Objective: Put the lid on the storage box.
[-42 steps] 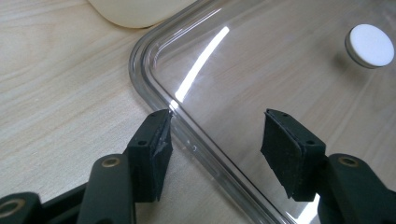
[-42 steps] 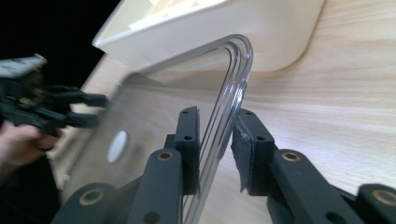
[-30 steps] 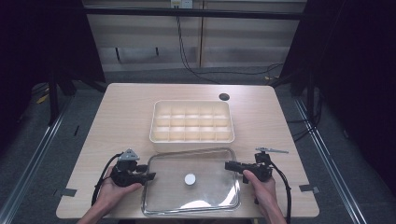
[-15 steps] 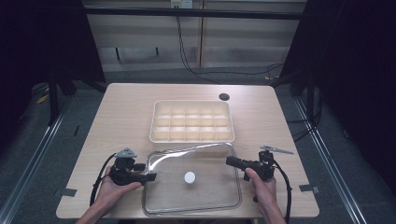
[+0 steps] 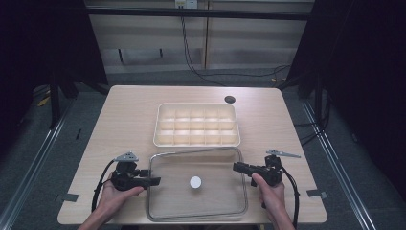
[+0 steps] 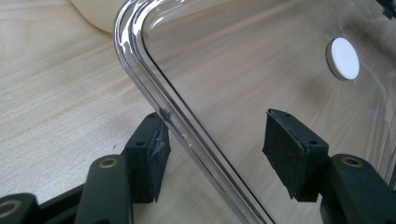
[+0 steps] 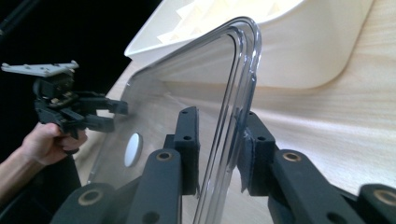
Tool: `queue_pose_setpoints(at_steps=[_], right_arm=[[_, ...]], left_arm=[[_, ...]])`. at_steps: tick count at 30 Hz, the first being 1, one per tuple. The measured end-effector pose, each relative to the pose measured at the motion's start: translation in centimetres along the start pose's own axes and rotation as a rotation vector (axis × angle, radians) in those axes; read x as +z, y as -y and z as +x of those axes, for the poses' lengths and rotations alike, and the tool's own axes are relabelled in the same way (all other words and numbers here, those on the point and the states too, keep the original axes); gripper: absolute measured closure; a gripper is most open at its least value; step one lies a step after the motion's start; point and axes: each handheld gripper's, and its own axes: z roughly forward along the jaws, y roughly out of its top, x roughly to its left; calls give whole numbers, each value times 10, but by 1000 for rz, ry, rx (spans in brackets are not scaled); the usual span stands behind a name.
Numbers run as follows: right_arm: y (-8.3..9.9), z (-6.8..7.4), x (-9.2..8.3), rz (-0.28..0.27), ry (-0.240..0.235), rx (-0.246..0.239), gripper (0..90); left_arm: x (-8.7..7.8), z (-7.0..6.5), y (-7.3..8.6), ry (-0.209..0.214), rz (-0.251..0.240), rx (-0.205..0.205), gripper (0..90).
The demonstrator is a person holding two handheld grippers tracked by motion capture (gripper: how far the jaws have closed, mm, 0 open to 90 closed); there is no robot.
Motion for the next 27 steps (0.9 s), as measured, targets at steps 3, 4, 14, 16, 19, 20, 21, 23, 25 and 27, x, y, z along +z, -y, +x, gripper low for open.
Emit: queue_pose_setpoints(at_steps=[3, 4, 14, 16, 19, 20, 21, 23, 25, 27], right_arm=[[1, 1, 1, 13, 19, -12, 701], [1, 1, 1, 15, 19, -10, 700], [0, 5, 4, 32, 48, -22, 677], [0, 6, 4, 27, 54, -21, 674], [-1, 8, 2, 21, 56, -21, 674], [-2, 10, 1, 7, 60, -28, 673], [-2, 10, 1, 7, 60, -28, 673], [-4, 13, 1, -1, 68, -34, 670], [-5, 14, 1, -6, 70, -34, 668], [-6, 15, 1, -17, 68, -30, 668]], left_arm=[[-2, 0, -1, -1, -11, 2, 435], [-4, -1, -1, -6, -27, -9, 442], [-14, -1, -3, 12, -77, 13, 511], [-16, -2, -5, 11, -89, 12, 523], [-19, -2, -7, 18, -98, 21, 549], [-20, -3, -8, 20, -106, 26, 556], [-21, -3, -8, 20, -109, 31, 556], [-23, -4, -9, 19, -114, 32, 565], [-26, -5, -10, 14, -118, 44, 577], [-29, -4, -12, 19, -136, 36, 596]])
